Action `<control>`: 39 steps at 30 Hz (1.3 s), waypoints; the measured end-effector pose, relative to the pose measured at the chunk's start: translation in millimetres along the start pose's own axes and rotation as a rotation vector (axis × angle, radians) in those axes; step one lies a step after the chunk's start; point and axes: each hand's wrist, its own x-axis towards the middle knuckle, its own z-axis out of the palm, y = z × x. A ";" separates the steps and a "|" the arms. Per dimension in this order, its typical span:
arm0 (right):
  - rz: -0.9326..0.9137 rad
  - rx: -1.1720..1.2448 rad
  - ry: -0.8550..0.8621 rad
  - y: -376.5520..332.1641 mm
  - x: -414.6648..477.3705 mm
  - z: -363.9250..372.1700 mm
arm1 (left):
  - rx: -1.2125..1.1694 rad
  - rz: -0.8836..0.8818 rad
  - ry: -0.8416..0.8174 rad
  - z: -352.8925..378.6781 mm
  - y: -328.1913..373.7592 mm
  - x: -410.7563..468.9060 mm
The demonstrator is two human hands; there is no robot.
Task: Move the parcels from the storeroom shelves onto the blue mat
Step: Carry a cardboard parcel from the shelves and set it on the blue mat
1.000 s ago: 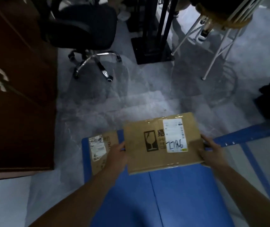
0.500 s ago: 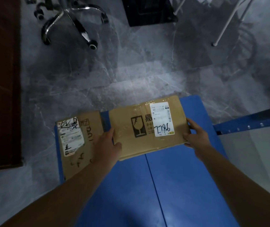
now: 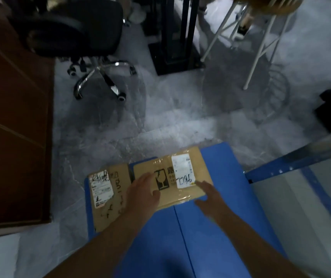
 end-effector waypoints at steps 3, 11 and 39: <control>-0.149 -0.153 0.004 -45.3 -31.6 -51.7 | 0.140 0.119 0.037 -39.6 71.9 -24.3; -0.421 -0.112 0.055 -191.9 -186.2 -242.6 | -0.051 0.306 0.175 -206.7 236.2 -164.1; 0.013 -0.282 0.705 -177.3 -711.9 -267.2 | 0.331 1.203 -0.033 -326.1 354.7 -533.1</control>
